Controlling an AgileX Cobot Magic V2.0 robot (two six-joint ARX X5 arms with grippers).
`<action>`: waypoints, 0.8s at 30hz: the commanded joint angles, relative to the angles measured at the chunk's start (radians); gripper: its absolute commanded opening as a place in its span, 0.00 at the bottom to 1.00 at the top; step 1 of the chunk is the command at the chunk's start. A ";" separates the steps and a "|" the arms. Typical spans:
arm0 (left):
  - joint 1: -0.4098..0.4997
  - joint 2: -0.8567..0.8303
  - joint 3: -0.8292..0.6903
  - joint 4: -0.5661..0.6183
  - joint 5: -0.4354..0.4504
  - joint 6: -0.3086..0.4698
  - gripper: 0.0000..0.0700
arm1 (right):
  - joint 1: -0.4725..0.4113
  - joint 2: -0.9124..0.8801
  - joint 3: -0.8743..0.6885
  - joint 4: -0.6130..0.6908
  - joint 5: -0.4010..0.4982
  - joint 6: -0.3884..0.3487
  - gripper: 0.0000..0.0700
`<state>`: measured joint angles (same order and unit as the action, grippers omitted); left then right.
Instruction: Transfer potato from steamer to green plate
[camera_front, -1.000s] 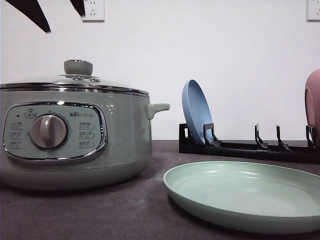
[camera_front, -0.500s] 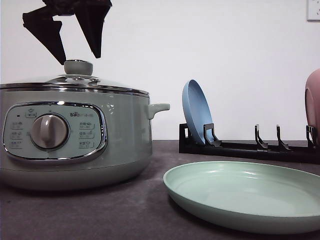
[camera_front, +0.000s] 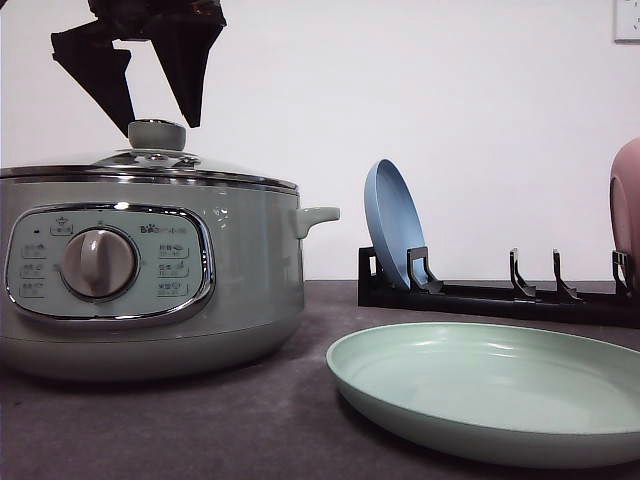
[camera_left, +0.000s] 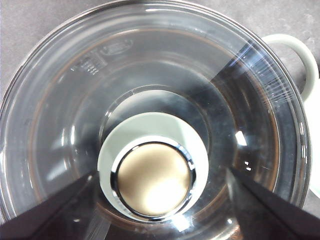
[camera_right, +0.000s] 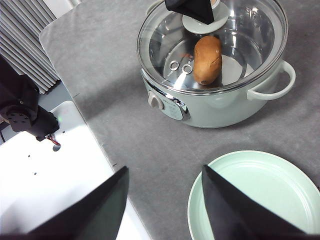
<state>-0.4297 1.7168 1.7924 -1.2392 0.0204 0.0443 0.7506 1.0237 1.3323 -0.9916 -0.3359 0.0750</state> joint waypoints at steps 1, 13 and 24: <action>-0.005 0.021 0.032 0.001 -0.006 0.016 0.68 | 0.006 0.008 0.014 0.002 0.003 -0.012 0.41; -0.005 0.038 0.032 -0.002 -0.006 0.016 0.68 | 0.006 0.008 0.014 0.002 0.003 -0.012 0.41; -0.005 0.040 0.032 -0.010 -0.006 0.016 0.45 | 0.006 0.008 0.014 0.003 0.003 -0.012 0.41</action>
<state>-0.4297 1.7355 1.7924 -1.2495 0.0159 0.0467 0.7506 1.0237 1.3323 -0.9916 -0.3355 0.0750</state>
